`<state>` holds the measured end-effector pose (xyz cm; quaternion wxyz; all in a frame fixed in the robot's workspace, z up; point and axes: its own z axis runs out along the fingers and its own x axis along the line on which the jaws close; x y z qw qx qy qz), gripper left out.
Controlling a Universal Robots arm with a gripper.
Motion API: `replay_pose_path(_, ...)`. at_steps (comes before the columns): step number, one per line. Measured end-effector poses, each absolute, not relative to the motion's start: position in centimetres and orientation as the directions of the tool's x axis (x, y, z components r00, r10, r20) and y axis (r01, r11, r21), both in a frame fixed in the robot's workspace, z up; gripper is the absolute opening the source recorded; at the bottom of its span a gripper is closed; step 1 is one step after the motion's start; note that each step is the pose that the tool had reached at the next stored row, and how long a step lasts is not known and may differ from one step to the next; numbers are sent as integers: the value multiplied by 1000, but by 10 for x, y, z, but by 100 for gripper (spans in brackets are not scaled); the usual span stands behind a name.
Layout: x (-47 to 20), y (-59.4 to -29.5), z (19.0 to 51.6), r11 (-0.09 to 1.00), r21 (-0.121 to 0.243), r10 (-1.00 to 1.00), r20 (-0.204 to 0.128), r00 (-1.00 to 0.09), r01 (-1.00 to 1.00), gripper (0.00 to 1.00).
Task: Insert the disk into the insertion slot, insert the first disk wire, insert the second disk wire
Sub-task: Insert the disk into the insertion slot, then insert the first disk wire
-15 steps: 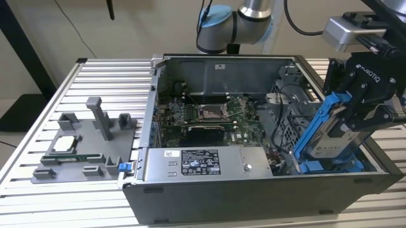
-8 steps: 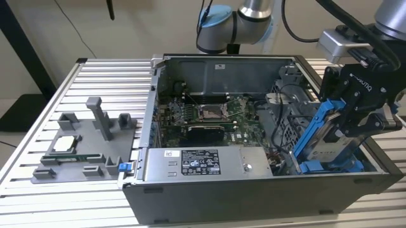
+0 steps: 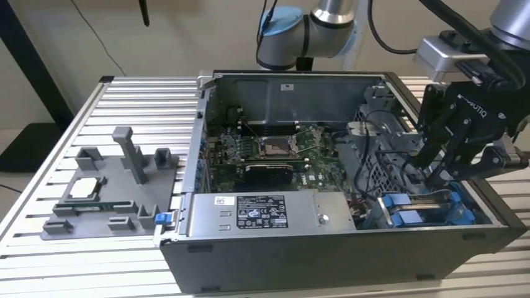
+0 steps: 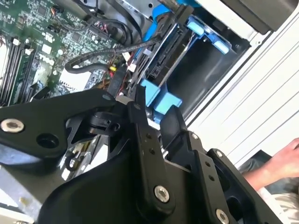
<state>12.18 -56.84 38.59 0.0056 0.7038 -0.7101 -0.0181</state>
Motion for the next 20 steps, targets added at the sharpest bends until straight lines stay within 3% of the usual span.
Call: replay_pose_path(20, 122, -565, 404, 9, 34, -1000, -17, -9, -999, 100)
